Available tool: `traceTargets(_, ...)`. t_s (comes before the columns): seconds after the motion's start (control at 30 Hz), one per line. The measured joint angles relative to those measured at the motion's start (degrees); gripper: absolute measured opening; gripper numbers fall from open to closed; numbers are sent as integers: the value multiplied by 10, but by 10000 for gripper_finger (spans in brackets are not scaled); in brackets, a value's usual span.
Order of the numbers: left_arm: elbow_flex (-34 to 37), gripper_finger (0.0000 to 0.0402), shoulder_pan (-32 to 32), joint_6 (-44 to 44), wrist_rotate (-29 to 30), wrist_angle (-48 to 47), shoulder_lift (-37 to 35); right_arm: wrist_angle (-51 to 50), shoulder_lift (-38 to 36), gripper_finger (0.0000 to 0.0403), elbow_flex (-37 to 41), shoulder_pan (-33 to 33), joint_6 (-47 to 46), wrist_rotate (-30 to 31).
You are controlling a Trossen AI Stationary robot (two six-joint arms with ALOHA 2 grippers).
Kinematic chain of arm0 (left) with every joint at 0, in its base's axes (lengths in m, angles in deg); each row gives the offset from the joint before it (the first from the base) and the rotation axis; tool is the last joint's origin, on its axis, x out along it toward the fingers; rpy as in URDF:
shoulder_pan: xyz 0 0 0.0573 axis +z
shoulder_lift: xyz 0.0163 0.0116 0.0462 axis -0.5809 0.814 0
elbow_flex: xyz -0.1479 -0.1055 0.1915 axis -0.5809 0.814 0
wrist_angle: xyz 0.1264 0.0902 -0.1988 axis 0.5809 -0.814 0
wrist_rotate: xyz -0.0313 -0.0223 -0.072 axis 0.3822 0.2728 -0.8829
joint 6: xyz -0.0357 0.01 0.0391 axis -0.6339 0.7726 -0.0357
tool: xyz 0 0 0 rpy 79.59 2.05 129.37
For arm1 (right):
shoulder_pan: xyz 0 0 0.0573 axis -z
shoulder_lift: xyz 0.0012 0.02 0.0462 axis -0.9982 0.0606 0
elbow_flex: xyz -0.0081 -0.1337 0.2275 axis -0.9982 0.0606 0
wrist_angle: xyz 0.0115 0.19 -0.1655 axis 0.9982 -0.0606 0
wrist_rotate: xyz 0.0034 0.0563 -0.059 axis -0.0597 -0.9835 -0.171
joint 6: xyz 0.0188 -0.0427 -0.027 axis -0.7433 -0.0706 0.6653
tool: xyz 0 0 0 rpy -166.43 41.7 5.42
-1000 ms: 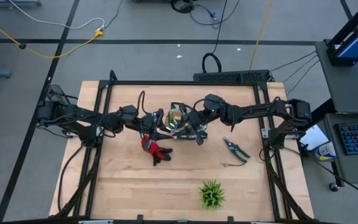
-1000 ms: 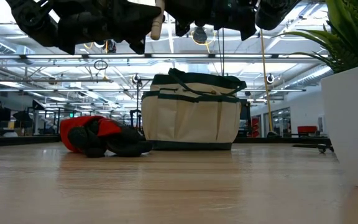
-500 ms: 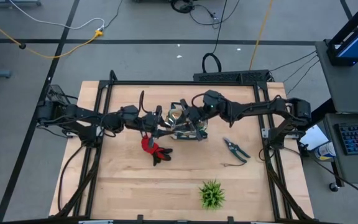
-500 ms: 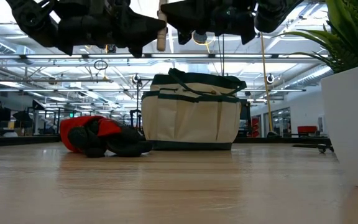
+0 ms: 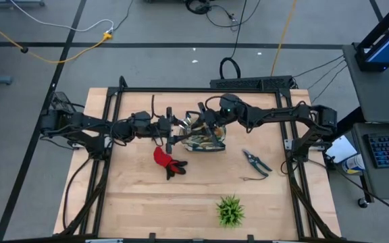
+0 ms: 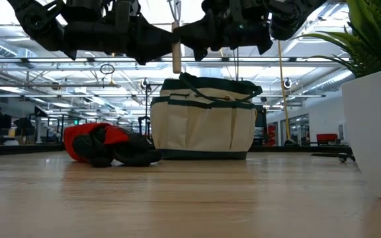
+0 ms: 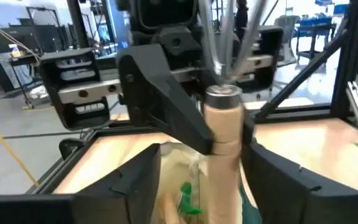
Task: Pick & Place Garden tools in Gardening bag
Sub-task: Put the brown hand rake into the gardening bag
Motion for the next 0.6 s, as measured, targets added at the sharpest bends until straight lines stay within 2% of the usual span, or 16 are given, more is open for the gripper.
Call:
traceTargets(0.13,0,251,0,-2,2,-11,0,-29,-6,65,0,14,-2,1)
traceTargets(0.37,0,245,0,-2,27,-37,0,-88,-26,63,1,26,8,5)
traceTargets(0.6,0,239,0,-3,33,-65,0,-180,-53,63,-1,28,33,62)
